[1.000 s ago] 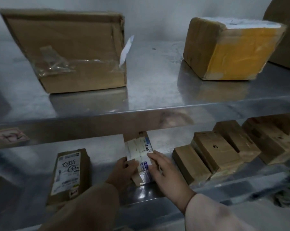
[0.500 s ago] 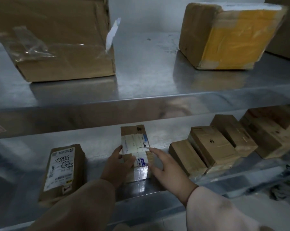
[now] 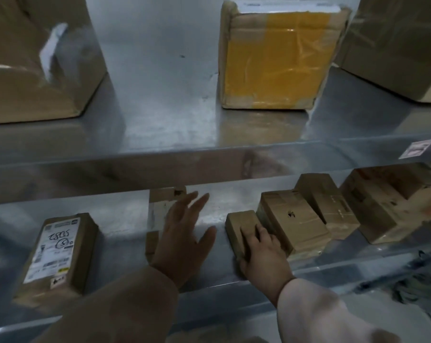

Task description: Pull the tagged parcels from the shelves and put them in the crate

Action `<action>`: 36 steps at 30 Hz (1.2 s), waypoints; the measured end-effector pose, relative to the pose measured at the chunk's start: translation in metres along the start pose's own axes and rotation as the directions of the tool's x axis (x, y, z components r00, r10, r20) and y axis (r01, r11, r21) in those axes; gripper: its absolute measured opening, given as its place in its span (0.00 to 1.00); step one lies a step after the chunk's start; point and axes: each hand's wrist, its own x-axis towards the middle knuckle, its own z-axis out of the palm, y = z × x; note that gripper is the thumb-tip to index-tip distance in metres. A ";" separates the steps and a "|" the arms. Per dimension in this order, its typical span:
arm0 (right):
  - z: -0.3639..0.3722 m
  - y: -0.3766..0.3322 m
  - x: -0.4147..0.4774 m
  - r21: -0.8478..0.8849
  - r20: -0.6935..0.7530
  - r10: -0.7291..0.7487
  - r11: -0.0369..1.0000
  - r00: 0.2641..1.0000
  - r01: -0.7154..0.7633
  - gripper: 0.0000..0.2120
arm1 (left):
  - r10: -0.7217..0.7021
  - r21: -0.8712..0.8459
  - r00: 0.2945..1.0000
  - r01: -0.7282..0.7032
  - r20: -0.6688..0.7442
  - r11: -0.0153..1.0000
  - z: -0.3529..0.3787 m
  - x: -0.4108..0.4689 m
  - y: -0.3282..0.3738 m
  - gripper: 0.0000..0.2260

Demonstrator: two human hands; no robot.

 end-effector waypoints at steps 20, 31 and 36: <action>-0.057 0.031 0.016 0.897 0.442 -0.157 0.088 0.883 -0.433 0.16 | -0.663 -0.659 0.658 0.681 0.358 0.319 0.086 -0.004 0.027 0.17; -0.098 0.099 0.030 0.752 -0.151 -0.023 0.647 0.988 0.130 0.14 | -0.729 -0.236 0.661 0.748 0.181 0.620 0.125 0.017 0.000 0.19; -0.090 0.130 0.043 0.547 -0.043 -0.035 0.835 0.998 0.053 0.27 | -0.497 0.122 0.864 0.503 -0.079 0.855 0.128 0.030 0.034 0.30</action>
